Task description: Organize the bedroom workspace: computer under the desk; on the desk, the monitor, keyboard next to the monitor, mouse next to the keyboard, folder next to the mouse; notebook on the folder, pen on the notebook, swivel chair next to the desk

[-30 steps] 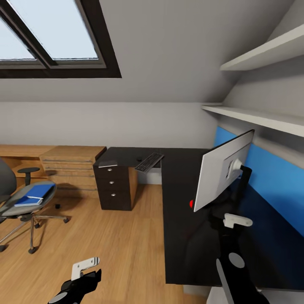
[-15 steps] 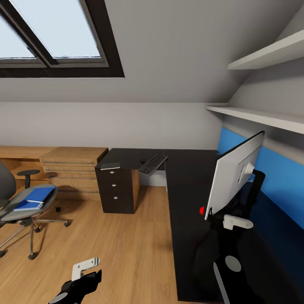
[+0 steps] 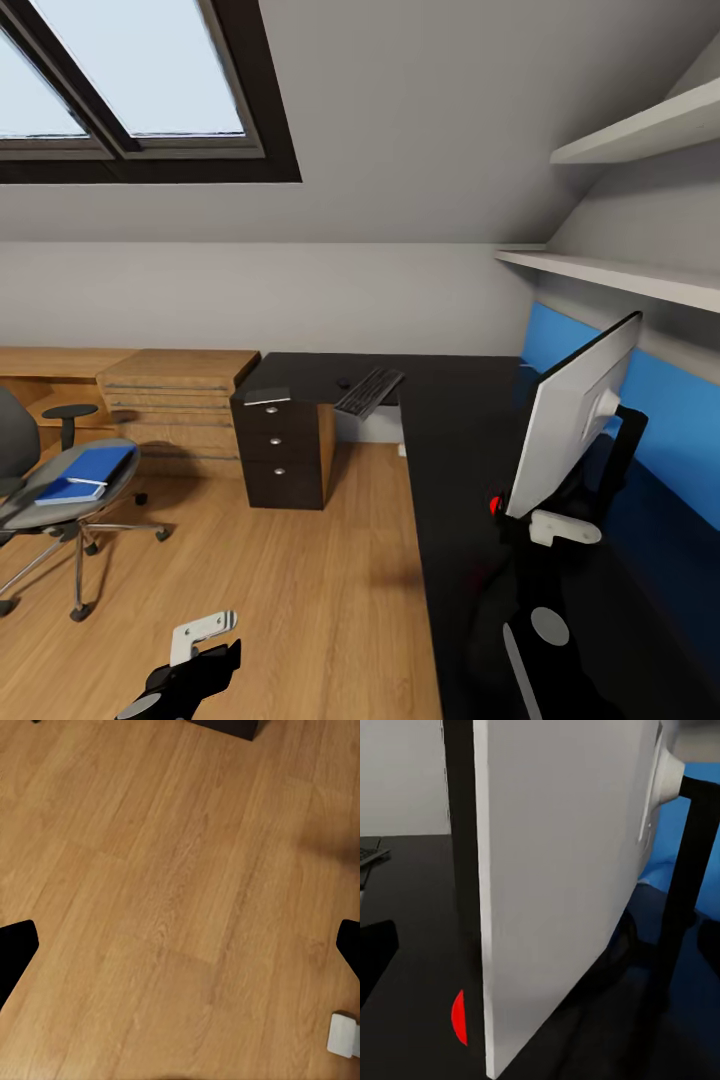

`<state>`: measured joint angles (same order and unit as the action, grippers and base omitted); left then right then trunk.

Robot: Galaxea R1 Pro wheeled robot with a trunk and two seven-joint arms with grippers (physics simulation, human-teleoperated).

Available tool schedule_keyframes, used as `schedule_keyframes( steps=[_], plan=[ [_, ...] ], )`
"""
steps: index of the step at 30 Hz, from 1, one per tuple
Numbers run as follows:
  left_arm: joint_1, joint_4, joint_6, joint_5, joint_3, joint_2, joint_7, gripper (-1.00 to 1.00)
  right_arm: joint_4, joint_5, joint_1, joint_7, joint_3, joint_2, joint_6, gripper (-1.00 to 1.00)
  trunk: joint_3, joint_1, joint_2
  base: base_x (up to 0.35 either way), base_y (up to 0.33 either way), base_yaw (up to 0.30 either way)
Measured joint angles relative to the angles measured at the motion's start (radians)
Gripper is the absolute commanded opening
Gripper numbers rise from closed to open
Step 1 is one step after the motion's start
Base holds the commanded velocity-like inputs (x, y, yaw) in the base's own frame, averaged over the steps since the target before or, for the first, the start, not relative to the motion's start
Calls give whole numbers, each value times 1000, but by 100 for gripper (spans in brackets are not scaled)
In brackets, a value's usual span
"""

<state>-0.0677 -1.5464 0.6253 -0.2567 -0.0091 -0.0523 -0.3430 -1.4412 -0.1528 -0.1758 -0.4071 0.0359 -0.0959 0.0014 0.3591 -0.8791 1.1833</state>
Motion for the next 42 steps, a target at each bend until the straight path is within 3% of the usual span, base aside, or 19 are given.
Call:
schedule_keyframes(
  steps=[6, 18, 42],
  plan=[
    [0, 0, 0, -1, -1, 0, 1, 100, 1, -1, 0, 0, 0, 1, 0, 100, 0, 0, 0, 152, 115, 0],
    [0, 0, -2, 0, -14, -1, 1, 100, 1, 2, 0, -130, -3, 1, 1, 100, 0, 0, 0, 147, 7, 0],
    [0, 17, -2, 2, -26, -1, 1, 100, 22, 4, 0, -142, 4, 0, 5, 100, 0, 0, 0, 113, -22, 0]
  ],
)
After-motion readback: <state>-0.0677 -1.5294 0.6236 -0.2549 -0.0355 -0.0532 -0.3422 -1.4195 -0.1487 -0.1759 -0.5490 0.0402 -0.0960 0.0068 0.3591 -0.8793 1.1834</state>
